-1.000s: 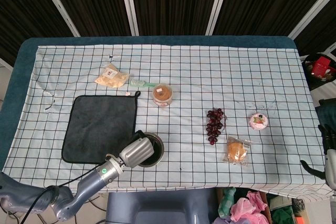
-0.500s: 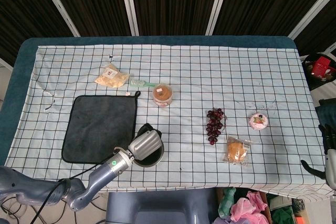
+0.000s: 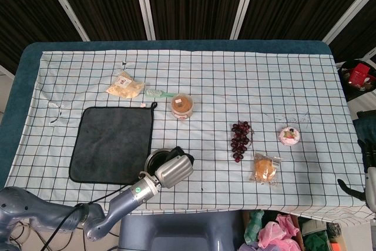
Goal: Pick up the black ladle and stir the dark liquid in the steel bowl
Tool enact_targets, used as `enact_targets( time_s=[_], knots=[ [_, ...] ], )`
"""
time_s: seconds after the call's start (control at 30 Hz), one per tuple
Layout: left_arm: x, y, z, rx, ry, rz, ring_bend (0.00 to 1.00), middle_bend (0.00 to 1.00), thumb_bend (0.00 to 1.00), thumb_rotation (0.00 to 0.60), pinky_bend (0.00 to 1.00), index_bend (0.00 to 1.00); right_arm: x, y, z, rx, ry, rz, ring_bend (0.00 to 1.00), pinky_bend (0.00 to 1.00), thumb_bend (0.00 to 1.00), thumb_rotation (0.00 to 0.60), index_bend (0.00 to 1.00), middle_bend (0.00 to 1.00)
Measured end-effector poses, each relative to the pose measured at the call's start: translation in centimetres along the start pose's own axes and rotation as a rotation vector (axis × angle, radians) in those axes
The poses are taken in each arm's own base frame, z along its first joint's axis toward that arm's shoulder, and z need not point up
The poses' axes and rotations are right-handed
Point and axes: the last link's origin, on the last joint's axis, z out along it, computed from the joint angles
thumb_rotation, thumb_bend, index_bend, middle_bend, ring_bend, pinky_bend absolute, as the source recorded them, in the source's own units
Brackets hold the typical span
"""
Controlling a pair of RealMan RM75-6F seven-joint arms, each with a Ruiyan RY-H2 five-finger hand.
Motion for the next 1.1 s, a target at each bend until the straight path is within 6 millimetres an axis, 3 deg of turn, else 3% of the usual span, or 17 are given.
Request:
enact_targets(
  time_s=[0.17,0.37,0.6,0.83,1.1],
  knots=[
    [0.5,-0.4,-1.4,-0.005,0.016,-0.022,0.99,1.0,0.47,0.6,0.97,0.69,0.0,-0.1,0.0,0.002,-0.001,-0.002,0.06,0.22,0.11,0.6,0.03,0.01],
    [-0.1,-1.4,-4.0,-0.005,-0.019,-0.045,0.99,1.0,0.47,0.6,0.97,0.69,-0.2,-0.2,0.0,0.004,-0.005,-0.005,0.06,0.22,0.11,0.6,0.03,0.01],
    [-1.2,-1.8,-5.2,0.0,-0.07,-0.055,0.99,1.0,0.47,0.6,0.97,0.69,-0.2,-0.2,0.0,0.003,-0.007,-0.008,0.06,0.22,0.12,0.6,0.03,0.01],
    [-2.3,-1.8,-5.1,0.0,-0.105,-0.054,0.99,1.0,0.47,0.6,0.97,0.69,-0.3,-0.2,0.0,0.002,-0.008,-0.009,0.06,0.22,0.11,0.6,0.03,0.01],
    [-3.2,-1.9,-2.9,0.022,-0.119,-0.031,0.99,1.0,0.47,0.6,0.97,0.69,-0.2,0.0,0.0,-0.005,-0.005,-0.008,0.06,0.22,0.11,0.6,0.03,0.01]
  ],
)
